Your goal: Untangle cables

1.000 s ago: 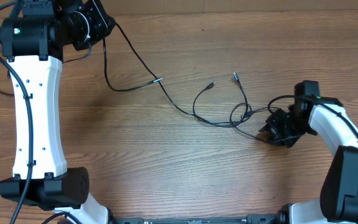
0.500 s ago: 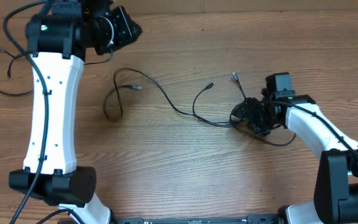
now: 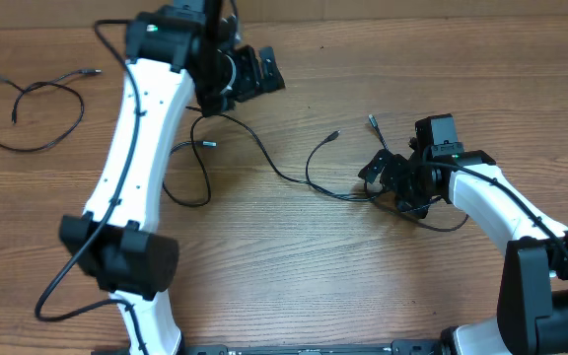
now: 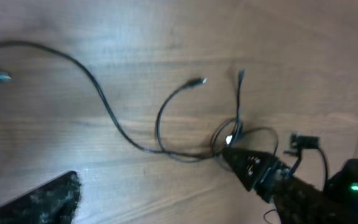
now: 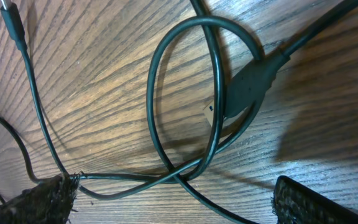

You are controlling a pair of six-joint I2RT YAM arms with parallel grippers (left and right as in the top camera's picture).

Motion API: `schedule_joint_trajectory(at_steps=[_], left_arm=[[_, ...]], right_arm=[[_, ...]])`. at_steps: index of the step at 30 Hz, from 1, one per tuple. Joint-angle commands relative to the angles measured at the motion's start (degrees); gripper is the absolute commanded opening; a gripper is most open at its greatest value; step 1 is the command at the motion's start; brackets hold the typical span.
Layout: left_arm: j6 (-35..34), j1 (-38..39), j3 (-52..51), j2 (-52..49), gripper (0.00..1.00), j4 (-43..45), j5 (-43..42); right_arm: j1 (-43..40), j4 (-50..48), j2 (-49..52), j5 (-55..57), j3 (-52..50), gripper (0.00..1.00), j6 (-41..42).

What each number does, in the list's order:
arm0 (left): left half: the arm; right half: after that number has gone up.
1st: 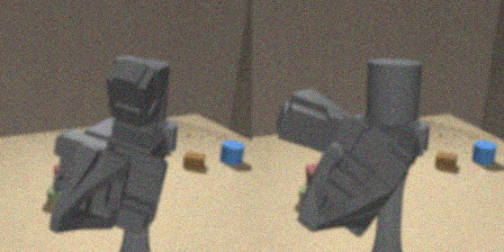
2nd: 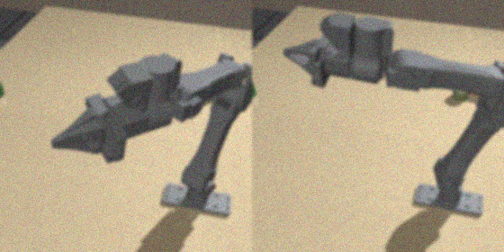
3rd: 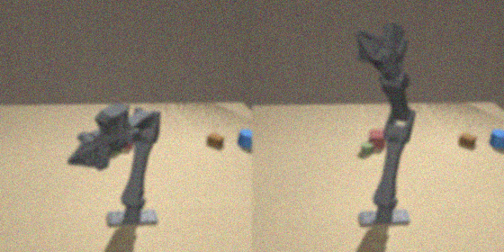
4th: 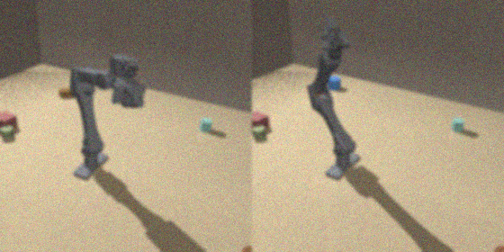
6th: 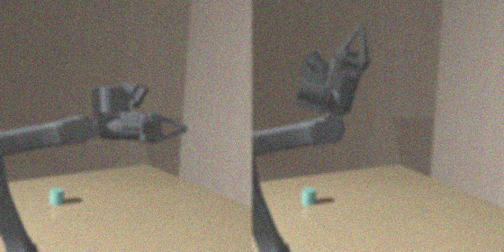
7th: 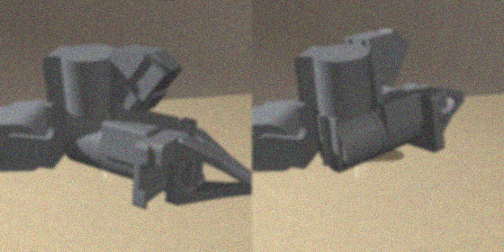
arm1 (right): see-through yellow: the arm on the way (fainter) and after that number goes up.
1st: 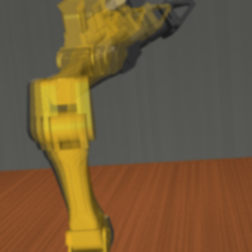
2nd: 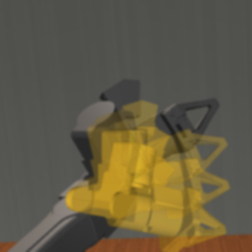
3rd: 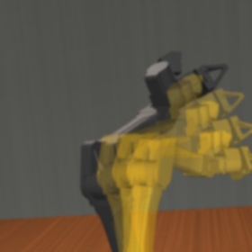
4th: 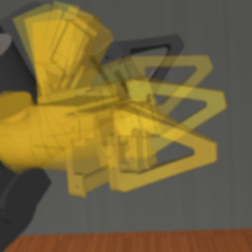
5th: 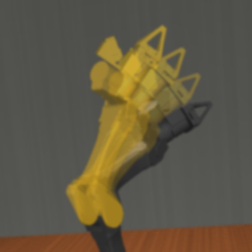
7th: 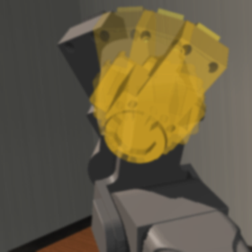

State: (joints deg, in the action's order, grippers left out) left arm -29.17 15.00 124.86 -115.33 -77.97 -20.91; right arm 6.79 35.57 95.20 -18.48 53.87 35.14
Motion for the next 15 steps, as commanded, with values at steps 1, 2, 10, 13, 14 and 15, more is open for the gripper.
schedule_joint_trajectory(at_steps=[1,2,10,13,14,15], left_arm=[[-4.6,2.4,0.9,-4.1,0.81,-1.8,0.5],[-5.5,3.0,0.9,-5.2,0.76,-2.0,0.5],[-16.7,4.6,0.9,-13.1,0.65,-5.6,0.5],[-19.3,4.7,0.9,-15.4,0.86,-6.7,0.0],[-19.3,4.9,0.9,-16.4,1.0,-6.9,-0.6],[-19.0,5.0,0.9,-17.8,1.0,-7.0,-1.7]], right_arm=[[0.0,-0.2,0.0,0.9,-0.2,1.0,-0.1],[0.0,-0.1,0.0,0.9,-0.2,1.0,-0.1],[0.0,0.0,0.0,0.9,-0.2,1.0,-0.1],[0.0,0.0,0.0,0.9,-0.2,1.0,-0.1],[0.0,0.0,0.0,0.9,-0.2,1.0,-0.1],[0.0,0.0,0.0,0.8,-0.2,1.0,-0.1]])
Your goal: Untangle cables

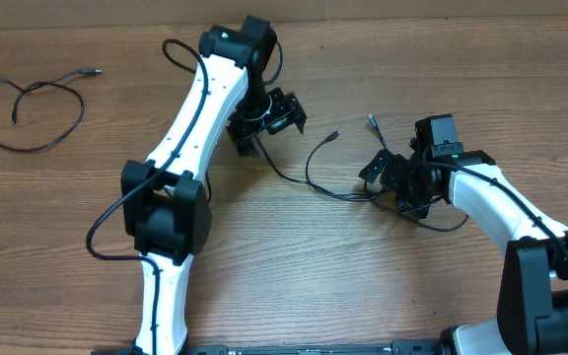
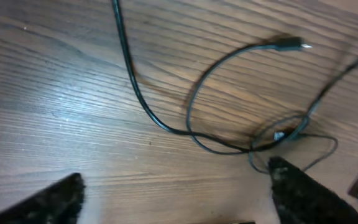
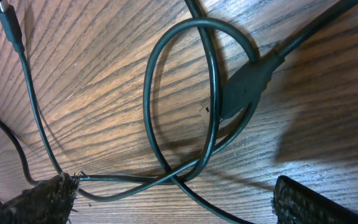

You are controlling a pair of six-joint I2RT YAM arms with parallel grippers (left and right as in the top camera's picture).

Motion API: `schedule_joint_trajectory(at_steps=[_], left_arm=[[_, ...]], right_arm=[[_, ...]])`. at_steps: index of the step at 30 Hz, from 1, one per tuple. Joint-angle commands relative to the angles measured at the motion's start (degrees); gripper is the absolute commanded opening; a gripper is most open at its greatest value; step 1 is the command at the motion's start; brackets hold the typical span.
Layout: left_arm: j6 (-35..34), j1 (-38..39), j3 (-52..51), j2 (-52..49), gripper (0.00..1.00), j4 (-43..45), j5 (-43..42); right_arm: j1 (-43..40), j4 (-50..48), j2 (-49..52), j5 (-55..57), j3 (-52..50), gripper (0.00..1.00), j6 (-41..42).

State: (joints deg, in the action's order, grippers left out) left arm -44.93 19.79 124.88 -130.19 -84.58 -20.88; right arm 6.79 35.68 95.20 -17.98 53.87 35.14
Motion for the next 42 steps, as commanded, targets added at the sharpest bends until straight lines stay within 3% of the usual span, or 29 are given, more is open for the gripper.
schedule_joint_trajectory(at_steps=[1,8,9,14,23,36,42], left_arm=[[-2.6,0.3,0.8,-3.7,1.0,-0.6,-1.8],[-4.1,1.3,0.8,-6.0,0.98,-0.9,-1.2],[-6.1,1.8,0.8,-6.0,0.91,-1.0,-0.9],[-14.8,3.4,0.3,-6.1,0.84,-1.2,1.7],[-24.6,6.9,-3.1,-6.1,0.89,-1.7,10.8],[-26.5,8.6,-3.9,-1.4,0.93,-6.6,23.2],[-30.2,11.7,-4.2,7.1,0.96,-12.2,34.8]], right_arm=[[0.0,-0.1,0.0,0.3,-0.2,1.0,-0.1],[0.0,-0.1,0.0,0.3,-0.2,1.0,-0.1],[0.0,-0.1,0.0,0.3,-0.2,1.0,-0.1],[0.0,-0.1,0.0,0.3,-0.2,1.0,-0.1],[0.0,-0.1,0.0,0.3,-0.2,1.0,-0.1],[0.0,-0.1,0.0,0.3,-0.2,1.0,-0.1],[0.0,-0.1,0.0,0.3,-0.2,1.0,-0.1]])
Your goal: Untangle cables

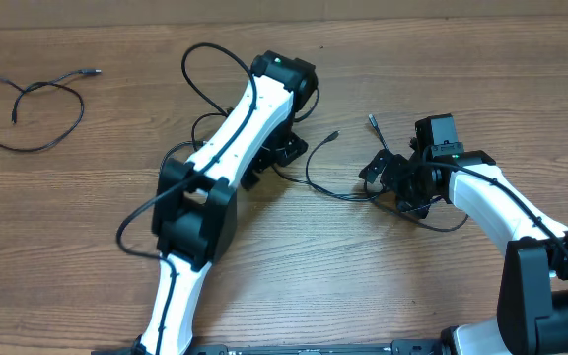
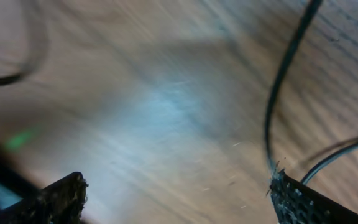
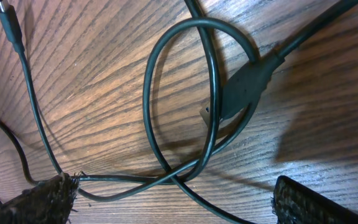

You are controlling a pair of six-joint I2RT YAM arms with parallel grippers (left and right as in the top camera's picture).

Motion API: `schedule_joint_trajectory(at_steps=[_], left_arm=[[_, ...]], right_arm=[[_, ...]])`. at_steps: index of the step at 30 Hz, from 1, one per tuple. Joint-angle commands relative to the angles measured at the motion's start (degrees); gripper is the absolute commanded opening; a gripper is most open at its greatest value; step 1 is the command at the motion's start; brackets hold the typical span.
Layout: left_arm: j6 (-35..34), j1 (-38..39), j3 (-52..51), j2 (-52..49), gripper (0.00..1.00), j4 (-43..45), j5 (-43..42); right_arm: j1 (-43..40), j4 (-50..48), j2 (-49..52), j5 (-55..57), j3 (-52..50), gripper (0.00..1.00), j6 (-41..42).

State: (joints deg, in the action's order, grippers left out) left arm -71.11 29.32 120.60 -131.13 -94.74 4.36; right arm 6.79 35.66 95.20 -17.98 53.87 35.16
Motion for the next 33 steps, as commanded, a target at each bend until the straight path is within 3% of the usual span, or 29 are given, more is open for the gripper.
schedule_joint_trajectory(at_steps=[1,6,10,13,15,18,22,33], left_arm=[[-4.1,3.0,-0.3,10.1,0.96,-2.1,11.5],[-9.2,5.5,-9.2,22.4,1.0,-1.6,18.6],[-9.8,4.6,-25.2,32.4,1.0,8.6,18.8],[-6.8,1.6,-38.7,37.3,1.0,21.6,11.2],[-0.9,-0.8,-45.5,38.4,1.0,31.4,3.5],[3.9,-4.6,-52.5,37.2,1.0,46.6,-14.0],[4.3,-5.3,-53.3,35.2,1.0,52.7,-21.8],[-1.8,-3.3,-53.3,35.1,1.0,56.0,-21.6]], right_arm=[[0.0,-0.1,0.0,0.3,-0.2,1.0,-0.1],[0.0,-0.1,0.0,0.3,-0.2,1.0,-0.1],[0.0,-0.1,0.0,0.3,-0.2,1.0,-0.1],[0.0,-0.1,0.0,0.3,-0.2,1.0,-0.1],[0.0,-0.1,0.0,0.3,-0.2,1.0,-0.1],[0.0,-0.1,0.0,0.3,-0.2,1.0,-0.1],[0.0,-0.1,0.0,0.3,-0.2,1.0,-0.1],[0.0,-0.1,0.0,0.3,-0.2,1.0,-0.1]])
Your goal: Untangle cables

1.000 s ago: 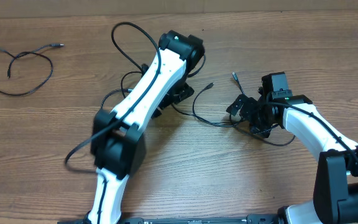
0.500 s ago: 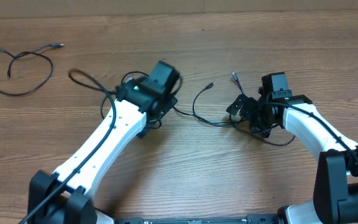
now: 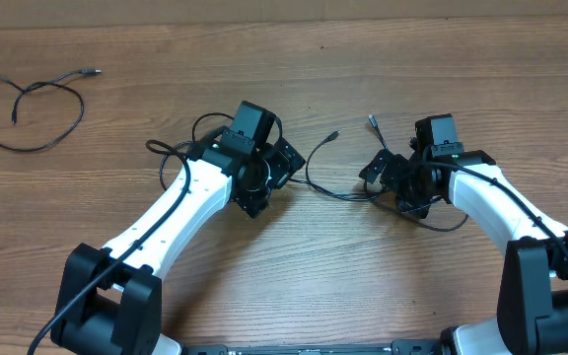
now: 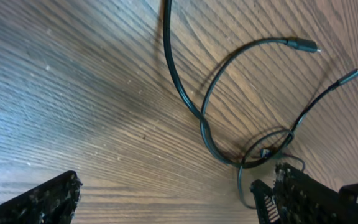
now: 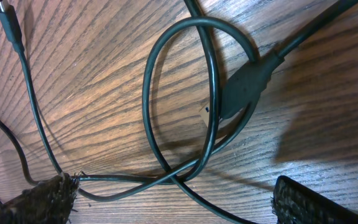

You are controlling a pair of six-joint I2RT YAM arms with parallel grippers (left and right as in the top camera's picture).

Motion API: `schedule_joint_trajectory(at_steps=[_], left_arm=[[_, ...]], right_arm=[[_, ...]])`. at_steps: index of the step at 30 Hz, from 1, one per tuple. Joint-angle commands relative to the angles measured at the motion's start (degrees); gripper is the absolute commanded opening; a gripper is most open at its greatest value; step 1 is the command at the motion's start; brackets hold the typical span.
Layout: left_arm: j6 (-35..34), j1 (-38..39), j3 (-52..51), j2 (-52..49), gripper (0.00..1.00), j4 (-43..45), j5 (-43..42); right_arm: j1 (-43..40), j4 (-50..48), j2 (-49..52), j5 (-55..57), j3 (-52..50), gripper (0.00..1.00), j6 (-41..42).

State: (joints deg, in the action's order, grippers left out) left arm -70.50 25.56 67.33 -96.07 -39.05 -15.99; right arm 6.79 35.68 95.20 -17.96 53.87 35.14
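Observation:
A thin black cable runs across the table's middle and ends in a knot of loops. Two small plugs point away from the knot. My left gripper stands open just left of the cable's big bend. In its wrist view, bare wood lies between the left gripper fingers and the knot is ahead at right. My right gripper is open over the knot. Its wrist view shows a loop round a USB plug, and crossed strands between the right gripper fingers.
A second black cable lies apart in a loose loop at the far left of the wooden table. The left arm's own lead curls beside its wrist. The right arm lies along the right side.
My left arm has come down and back toward the front. Its gripper sits a little lower and nearer the front. Its view, blurred before, now shows the cable and knot. The right gripper is unmoved.
My left gripper was open high at the back of the table. It then stood lower and closer to the cable's left stretch at each moment, and now rests beside the bend. My right gripper stayed open over the knot throughout, and the cable has not shifted.

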Motion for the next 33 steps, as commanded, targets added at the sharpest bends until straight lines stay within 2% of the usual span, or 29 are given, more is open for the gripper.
schedule_joint_trajectory(at_steps=[1,6,12,15,18,24,29,33], left_arm=[[-2.4,0.4,0.0,0.1,1.0,0.3,-0.9],[-2.7,0.5,0.0,-0.1,1.0,0.6,0.1],[-9.7,1.6,-0.1,-3.3,1.0,1.0,1.1],[-9.9,2.3,-0.1,-5.8,0.98,1.9,1.1],[-9.9,2.7,-0.1,-7.8,0.84,3.3,1.1],[-9.9,2.7,-0.1,-11.0,0.8,8.4,1.2],[-9.9,2.6,-0.1,-12.9,0.59,11.5,2.7],[-9.9,2.7,-0.1,-13.0,0.48,13.5,4.8]], right_arm=[[0.0,-0.1,0.0,0.3,-0.2,1.0,-0.1],[0.0,-0.1,0.0,0.3,-0.2,1.0,-0.1],[0.0,-0.1,0.0,0.3,-0.2,1.0,-0.1],[0.0,-0.1,0.0,0.3,-0.2,1.0,-0.1],[0.0,-0.1,0.0,0.3,-0.2,1.0,-0.1],[0.0,-0.1,0.0,0.3,-0.2,1.0,-0.1],[0.0,-0.1,0.0,0.3,-0.2,1.0,-0.1],[0.0,-0.1,0.0,0.3,-0.2,1.0,-0.1]])
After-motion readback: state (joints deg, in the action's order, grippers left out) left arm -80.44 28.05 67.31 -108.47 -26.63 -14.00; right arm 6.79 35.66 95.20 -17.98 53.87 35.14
